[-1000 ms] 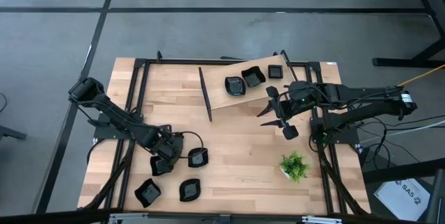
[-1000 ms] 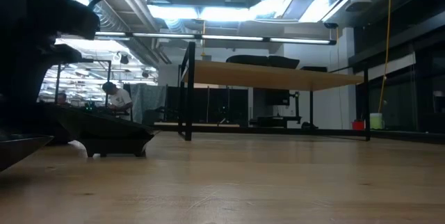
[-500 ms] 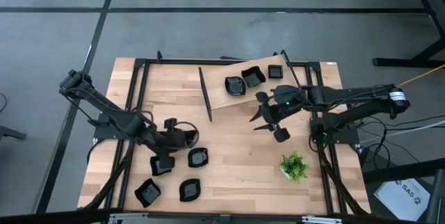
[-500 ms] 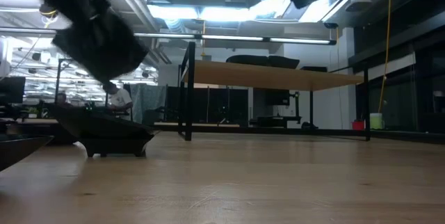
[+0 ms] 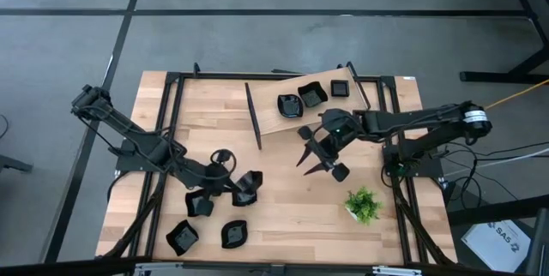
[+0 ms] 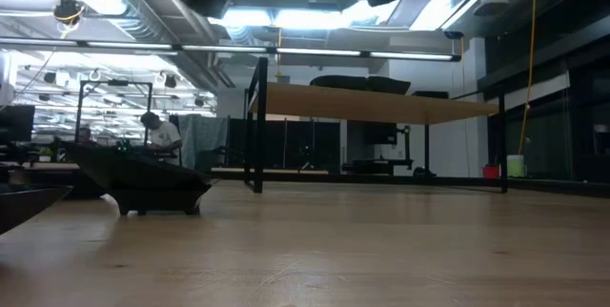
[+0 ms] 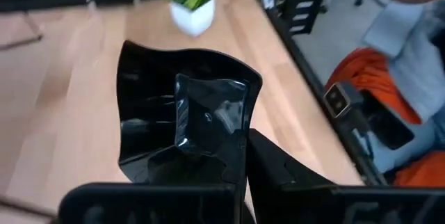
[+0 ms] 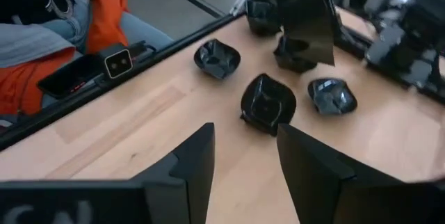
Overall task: Pick & Place Mini shaped plates
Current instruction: Stack the distorted square plate on top of the distorted square plate on the shelf
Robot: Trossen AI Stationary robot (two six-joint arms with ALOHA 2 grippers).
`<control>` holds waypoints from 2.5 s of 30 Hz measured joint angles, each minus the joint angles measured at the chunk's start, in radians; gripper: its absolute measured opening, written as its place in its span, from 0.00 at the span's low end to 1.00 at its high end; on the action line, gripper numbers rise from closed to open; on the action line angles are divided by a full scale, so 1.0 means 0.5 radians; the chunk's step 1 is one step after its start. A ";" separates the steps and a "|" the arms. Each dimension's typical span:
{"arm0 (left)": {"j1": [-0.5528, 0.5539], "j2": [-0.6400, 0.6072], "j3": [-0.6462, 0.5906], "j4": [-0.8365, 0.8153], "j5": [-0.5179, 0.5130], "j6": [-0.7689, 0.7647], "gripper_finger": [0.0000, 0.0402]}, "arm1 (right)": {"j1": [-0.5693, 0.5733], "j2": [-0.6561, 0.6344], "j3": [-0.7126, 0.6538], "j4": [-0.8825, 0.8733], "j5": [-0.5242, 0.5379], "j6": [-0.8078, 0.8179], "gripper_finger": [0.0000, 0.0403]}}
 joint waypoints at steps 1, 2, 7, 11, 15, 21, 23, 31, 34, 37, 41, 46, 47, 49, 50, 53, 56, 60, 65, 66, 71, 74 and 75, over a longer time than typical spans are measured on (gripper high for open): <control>0.000 0.003 0.000 0.038 0.019 0.031 0.01 | 0.000 0.021 0.000 0.033 -0.015 -0.019 0.39; 0.001 0.003 0.000 0.078 0.045 0.058 0.01 | 0.000 0.042 0.000 0.060 -0.030 -0.037 0.39; 0.001 0.004 0.000 0.181 0.076 0.122 0.01 | 0.000 0.141 0.000 0.215 -0.115 -0.087 0.39; 0.025 0.028 0.000 0.271 0.101 0.142 0.01 | 0.000 0.195 0.000 0.402 -0.195 -0.112 0.39; 0.120 0.112 0.000 0.304 0.193 0.117 0.01 | 0.000 0.213 0.000 0.571 -0.224 -0.121 0.39; 0.304 0.278 0.000 0.406 0.418 0.138 0.01 | 0.002 0.213 0.000 0.645 -0.226 -0.122 0.39; 0.370 0.317 0.000 0.477 0.529 0.186 0.01 | 0.002 0.213 0.000 0.644 -0.226 -0.121 0.39; 0.617 0.374 0.000 0.624 0.722 0.180 0.01 | 0.016 0.213 0.000 0.642 -0.229 -0.107 0.39; 0.673 0.376 0.000 0.675 0.823 0.188 0.01 | 0.016 0.213 0.000 0.642 -0.229 -0.106 0.39; 0.700 0.410 0.000 0.754 0.870 0.193 0.01 | 0.016 0.213 0.000 0.642 -0.225 -0.106 0.39; 0.720 0.468 0.001 0.778 0.936 0.188 0.01 | 0.016 0.238 0.000 0.683 -0.222 -0.078 0.39; 0.721 0.528 0.000 0.791 0.934 0.177 0.01 | 0.014 0.339 0.010 0.754 -0.093 0.030 0.39; 0.721 0.534 0.000 0.799 0.935 0.174 0.01 | 0.014 0.367 0.020 0.732 -0.062 0.037 0.39; 0.720 0.539 0.000 0.799 0.935 0.156 0.01 | 0.013 0.416 0.038 0.686 -0.057 0.041 0.39; 0.720 0.539 0.000 0.799 0.939 0.139 0.01 | 0.012 0.434 0.053 0.675 -0.070 0.044 0.39; 0.719 0.539 0.000 0.784 0.942 0.089 0.01 | 0.013 0.448 0.098 0.610 -0.100 0.059 0.39; 0.721 0.539 0.000 0.722 0.928 0.020 0.01 | 0.012 0.448 0.152 0.478 -0.100 0.060 0.39; 0.721 0.539 0.000 0.719 0.928 0.019 0.01 | 0.011 0.454 0.235 0.344 -0.179 0.090 0.38; 0.721 0.539 0.000 0.716 0.928 0.032 0.01 | 0.012 0.543 0.338 0.128 -0.189 0.143 0.32; 0.721 0.539 0.000 0.711 0.928 0.032 0.01 | 0.012 0.561 0.362 0.086 -0.190 0.143 0.30; 0.720 0.539 0.000 0.711 0.934 0.032 0.01 | 0.011 0.649 0.478 -0.022 -0.331 0.144 0.20; 0.719 0.539 0.000 0.709 0.934 0.033 0.01 | 0.011 0.673 0.524 -0.084 -0.345 0.143 0.14; 0.719 0.538 0.000 0.710 0.933 0.033 0.01 | 0.011 0.673 0.539 -0.106 -0.347 0.140 0.12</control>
